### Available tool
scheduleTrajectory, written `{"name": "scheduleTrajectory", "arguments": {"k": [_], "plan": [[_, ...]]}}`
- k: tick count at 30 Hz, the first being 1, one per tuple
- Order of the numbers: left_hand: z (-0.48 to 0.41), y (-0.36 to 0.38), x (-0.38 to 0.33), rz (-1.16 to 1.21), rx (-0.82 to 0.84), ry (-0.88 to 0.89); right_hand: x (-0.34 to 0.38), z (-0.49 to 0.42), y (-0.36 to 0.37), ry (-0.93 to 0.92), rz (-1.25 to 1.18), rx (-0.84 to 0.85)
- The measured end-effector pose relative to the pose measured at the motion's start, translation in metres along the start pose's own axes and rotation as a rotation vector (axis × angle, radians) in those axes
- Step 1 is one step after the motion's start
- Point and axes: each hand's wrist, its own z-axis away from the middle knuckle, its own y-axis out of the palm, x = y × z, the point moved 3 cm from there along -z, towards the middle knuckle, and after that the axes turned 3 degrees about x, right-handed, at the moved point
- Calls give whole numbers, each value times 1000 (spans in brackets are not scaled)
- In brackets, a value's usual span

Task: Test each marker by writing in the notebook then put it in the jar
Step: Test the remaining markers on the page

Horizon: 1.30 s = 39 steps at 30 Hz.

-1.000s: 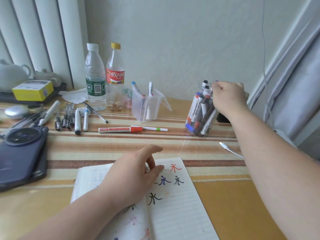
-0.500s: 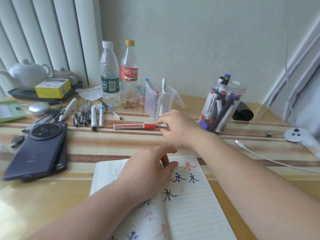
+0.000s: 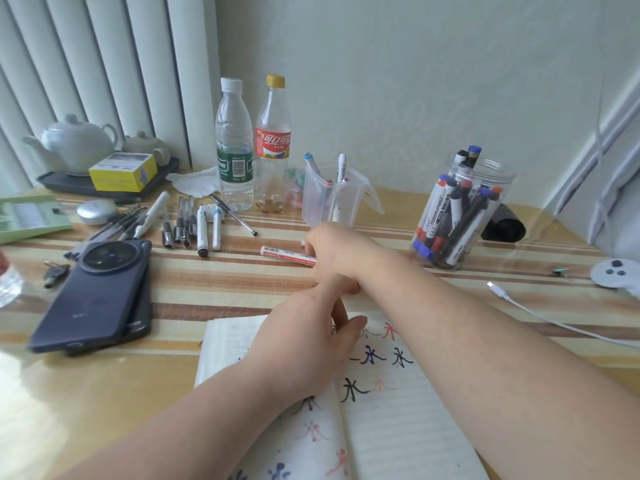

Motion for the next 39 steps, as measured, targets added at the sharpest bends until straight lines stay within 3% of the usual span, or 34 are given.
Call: {"name": "scheduleTrajectory", "arguments": {"k": [3,5,8,11,13,19,25,30,39], "plan": [[1,0,1,-11,-1,13,-15,23,-11,100,-93,-13],[1,0,0,-13,-6,24,-35,43,-18,161,-283,-126],[0,-3,0,43,-50,32,-61,84,-18,163,-803,-281],[3,-6,-6,23,-43,77,-64,132,0,74,-1363,-84],[4,-8,-13,-48,3,118,-60,153,16,23,-1387,6],[11,-8,-28,-137,150,241,-55,169,38,-95,-1630,-140],[18,1,-35,-168,157,294,-43,169,40,-184,-1384,-385],[16,3,-38,-111,256,279,-43,170,39,-232,-1413,-387],[14,2,-38,-64,225,255,-40,171,39,-220,-1408,-410]]}}
